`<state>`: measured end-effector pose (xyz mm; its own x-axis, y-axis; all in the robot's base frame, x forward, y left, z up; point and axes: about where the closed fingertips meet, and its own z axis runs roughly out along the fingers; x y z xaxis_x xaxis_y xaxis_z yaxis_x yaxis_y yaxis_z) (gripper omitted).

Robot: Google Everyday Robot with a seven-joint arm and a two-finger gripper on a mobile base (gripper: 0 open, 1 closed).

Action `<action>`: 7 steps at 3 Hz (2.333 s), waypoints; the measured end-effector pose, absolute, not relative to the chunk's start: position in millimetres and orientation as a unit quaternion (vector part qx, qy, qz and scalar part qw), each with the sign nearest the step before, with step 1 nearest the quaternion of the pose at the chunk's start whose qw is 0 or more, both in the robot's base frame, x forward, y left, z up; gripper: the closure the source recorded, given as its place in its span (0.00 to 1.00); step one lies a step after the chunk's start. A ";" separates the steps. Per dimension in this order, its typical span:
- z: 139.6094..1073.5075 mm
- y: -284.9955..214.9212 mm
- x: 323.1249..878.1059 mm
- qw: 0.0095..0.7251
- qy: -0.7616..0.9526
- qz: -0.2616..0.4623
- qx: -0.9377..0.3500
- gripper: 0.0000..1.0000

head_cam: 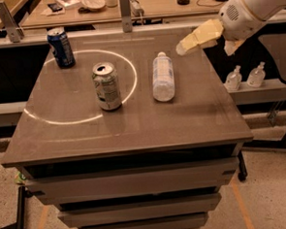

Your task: Place blue plastic bottle upright

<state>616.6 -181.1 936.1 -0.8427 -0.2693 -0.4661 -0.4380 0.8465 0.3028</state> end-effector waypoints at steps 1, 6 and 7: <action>920.0 -150.4 624.1 0.172 0.957 0.178 -0.152 0.00; 861.7 -51.4 687.3 0.104 0.983 0.109 -0.106 0.00; 852.5 -61.9 697.2 0.103 0.987 0.089 -0.091 0.00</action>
Offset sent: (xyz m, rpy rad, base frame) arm 0.0145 0.1002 -0.0369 -0.1210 0.2214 -0.1528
